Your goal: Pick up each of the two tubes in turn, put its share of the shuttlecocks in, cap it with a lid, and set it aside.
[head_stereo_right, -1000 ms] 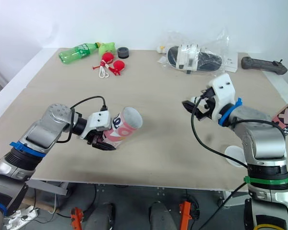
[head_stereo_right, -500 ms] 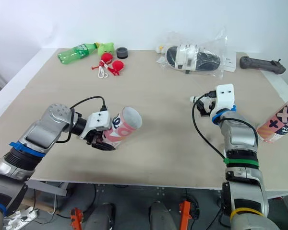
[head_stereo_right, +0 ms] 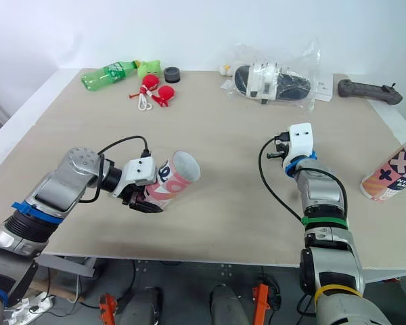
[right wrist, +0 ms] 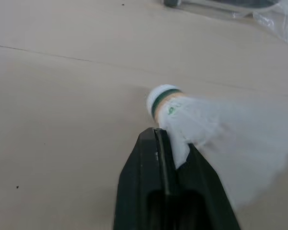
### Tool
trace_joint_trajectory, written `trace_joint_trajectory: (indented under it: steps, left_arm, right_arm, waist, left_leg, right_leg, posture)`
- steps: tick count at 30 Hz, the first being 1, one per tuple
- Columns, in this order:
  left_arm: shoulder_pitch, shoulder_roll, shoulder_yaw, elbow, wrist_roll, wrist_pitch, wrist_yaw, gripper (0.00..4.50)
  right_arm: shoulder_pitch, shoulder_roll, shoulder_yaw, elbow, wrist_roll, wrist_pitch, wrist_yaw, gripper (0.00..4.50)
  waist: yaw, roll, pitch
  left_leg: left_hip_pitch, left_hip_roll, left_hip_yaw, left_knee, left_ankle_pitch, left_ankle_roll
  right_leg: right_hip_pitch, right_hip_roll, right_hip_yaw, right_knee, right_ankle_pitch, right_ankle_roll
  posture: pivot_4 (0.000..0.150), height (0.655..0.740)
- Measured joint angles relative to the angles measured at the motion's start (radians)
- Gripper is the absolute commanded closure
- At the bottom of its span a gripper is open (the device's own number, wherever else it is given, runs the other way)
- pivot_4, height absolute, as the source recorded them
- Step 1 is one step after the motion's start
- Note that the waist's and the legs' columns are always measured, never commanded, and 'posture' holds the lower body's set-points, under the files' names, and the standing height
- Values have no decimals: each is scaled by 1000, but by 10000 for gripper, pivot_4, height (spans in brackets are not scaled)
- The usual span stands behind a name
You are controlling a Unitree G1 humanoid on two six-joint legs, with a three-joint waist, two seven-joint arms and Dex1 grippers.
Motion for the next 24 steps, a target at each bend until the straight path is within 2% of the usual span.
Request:
trace_joint_trajectory:
  steps: [4, 7, 10, 14, 18, 24]
  left_arm:
    - [0, 0, 0, -1, 0, 0, 0, 13514]
    - [2, 2, 1, -5, -4, 0, 0, 13514]
    - [3, 3, 0, -9, -9, 0, 1, 13514]
    - [3, 4, -1, -7, -8, 0, 3, 13514]
    - [2, 0, -2, 0, -9, -1, 4, 13514]
    - [1, -4, -1, 1, -9, -1, 4, 13514]
  right_arm:
    - [17, -3, 0, -52, 16, -34, 88, 44784]
    - [71, -51, 28, -266, 103, -6, 288, 44784]
    - [99, -157, 65, -552, 230, 98, 513, 44784]
    - [32, -314, 97, -825, 377, 268, 705, 44784]
    - [-14, -387, 180, -952, 401, 336, 798, 44784]
    - [-16, -369, 329, -1017, 362, 344, 835, 44784]
  waist:
    - [0, 0, 0]
    - [1, 3, 1]
    - [3, 3, 1]
    - [2, 3, 1]
    - [3, 2, 1]
    - [6, 2, 1]
  left_leg:
    - [0, 0, 0, 0, 0, 0]
    - [-1, 0, 0, 0, 0, 0]
    - [-1, 0, 0, 0, 0, 0]
    - [0, 0, 0, 0, 0, 0]
    - [1, 1, 0, 1, 0, 0]
    - [-1, 0, 0, 1, 0, 0]
  right_leg:
    - [0, 0, 0, 0, 0, 0]
    - [0, 0, 0, 0, -1, 1]
    - [0, 0, 0, 0, -1, 1]
    - [0, 0, -1, 0, -1, 0]
    - [1, 0, -1, 0, -1, -1]
    - [-1, 0, -1, 0, -1, 0]
  posture:
    - [1500, 7400]
    - [1500, 7400]
    - [1500, 7400]
    - [1500, 7400]
    - [1500, 7400]
    - [1500, 7400]
